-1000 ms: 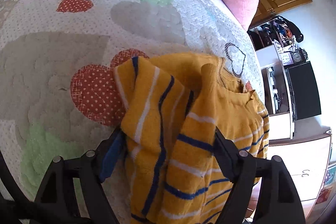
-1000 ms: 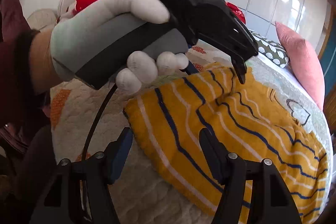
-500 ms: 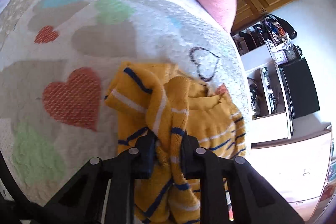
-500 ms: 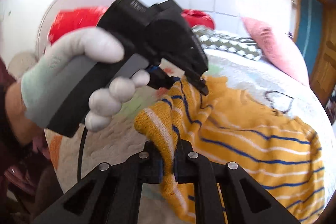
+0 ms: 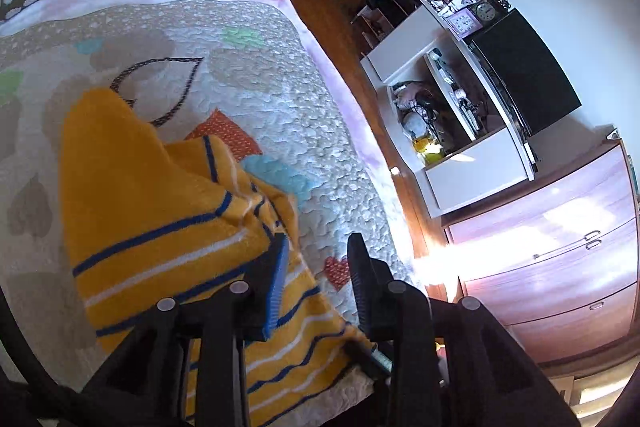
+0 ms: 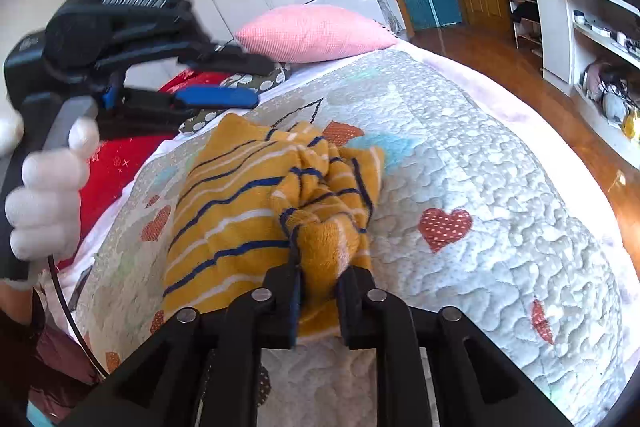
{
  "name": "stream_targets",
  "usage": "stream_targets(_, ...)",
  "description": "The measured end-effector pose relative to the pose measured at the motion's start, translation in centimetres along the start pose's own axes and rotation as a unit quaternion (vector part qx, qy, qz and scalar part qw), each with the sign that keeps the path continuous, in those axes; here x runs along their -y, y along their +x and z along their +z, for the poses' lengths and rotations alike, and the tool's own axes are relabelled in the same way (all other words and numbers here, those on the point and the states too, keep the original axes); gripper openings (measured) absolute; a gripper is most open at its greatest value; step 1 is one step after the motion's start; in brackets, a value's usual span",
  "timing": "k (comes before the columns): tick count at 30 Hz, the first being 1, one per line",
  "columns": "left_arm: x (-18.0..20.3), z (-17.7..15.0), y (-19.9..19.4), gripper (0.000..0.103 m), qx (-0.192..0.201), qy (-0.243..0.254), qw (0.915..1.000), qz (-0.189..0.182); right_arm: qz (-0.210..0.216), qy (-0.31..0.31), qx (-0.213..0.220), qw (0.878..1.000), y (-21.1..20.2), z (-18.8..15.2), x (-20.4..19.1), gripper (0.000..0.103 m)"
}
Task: Fold small clothes
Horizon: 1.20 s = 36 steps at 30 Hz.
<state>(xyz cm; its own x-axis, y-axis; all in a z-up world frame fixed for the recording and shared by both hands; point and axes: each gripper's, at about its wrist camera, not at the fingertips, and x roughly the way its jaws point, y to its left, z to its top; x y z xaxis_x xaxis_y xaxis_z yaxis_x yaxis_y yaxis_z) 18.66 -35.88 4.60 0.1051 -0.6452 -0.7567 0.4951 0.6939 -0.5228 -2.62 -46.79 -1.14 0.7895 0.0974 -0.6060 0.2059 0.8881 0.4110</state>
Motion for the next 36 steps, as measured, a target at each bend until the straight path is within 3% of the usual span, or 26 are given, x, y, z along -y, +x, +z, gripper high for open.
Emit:
stream_targets(2, -1.8, -1.6, -2.5, 0.038, 0.023, -0.002, 0.9992, 0.032, -0.014, -0.004, 0.027, 1.000, -1.3, 1.1, 0.7, 0.028)
stream_targets(4, -3.4, -3.1, -4.6, 0.042, 0.046, -0.004, 0.9969, 0.064, 0.000, 0.000, 0.039, 0.999, -2.2, 2.3, 0.9, 0.035)
stream_targets(6, -4.8, -5.4, -6.8, 0.048, 0.071, -0.010, 0.9926, 0.098, 0.035, 0.009, 0.031, 0.999, -1.2, 4.6, 1.4, 0.060)
stream_targets(9, -6.7, -8.6, -9.1, 0.050, 0.097, -0.033, 0.9885, 0.111, 0.091, 0.003, -0.011, 0.996, 2.2, 7.4, 0.0, 0.064)
stream_targets(11, -7.4, -10.6, -9.8, 0.050, 0.110, -0.050, 0.9872, 0.104, 0.085, -0.019, -0.047, 0.995, 5.8, 8.9, -1.8, 0.064)
stream_targets(14, -7.4, -11.8, -9.0, 0.050, 0.118, -0.058, 0.9865, 0.097, 0.076, -0.027, -0.135, 0.988, 12.2, 9.1, -3.3, 0.064)
stream_targets(17, -6.6, -12.2, -6.7, 0.050, 0.109, -0.045, 0.9869, 0.111, 0.089, -0.015, -0.182, 0.979, 16.0, 8.5, -3.7, 0.022)
stream_targets(20, -5.4, -12.2, -4.5, 0.050, 0.092, -0.024, 0.9888, 0.115, 0.101, 0.009, -0.146, 0.984, 14.0, 9.4, -2.8, 0.014)
stream_targets(24, -4.0, -12.4, -1.8, 0.050, 0.072, 0.004, 0.9910, 0.113, 0.050, 0.045, -0.088, 0.994, 10.3, 10.4, 0.2, 0.013)
stream_targets(26, -4.0, -12.5, 0.0, 0.051, 0.058, 0.007, 0.9899, 0.129, 0.007, 0.053, -0.090, 0.995, 10.5, 9.7, 1.8, 0.016)
stream_targets(29, -4.6, -12.7, 1.2, 0.053, 0.045, 0.000, 0.9885, 0.144, -0.044, 0.043, -0.126, 0.990, 11.3, 8.2, 3.0, 0.023)
stream_targets(33, -4.5, -12.9, 1.2, 0.057, 0.047, 0.000, 0.9875, 0.151, 0.003, 0.060, -0.036, 0.998, 5.1, 8.6, 2.4, 0.023)
stream_targets(36, -4.6, -13.0, 1.2, 0.058, 0.052, -0.005, 0.9866, 0.155, 0.094, 0.060, -0.029, 0.993, 2.8, 8.6, 0.6, 0.023)
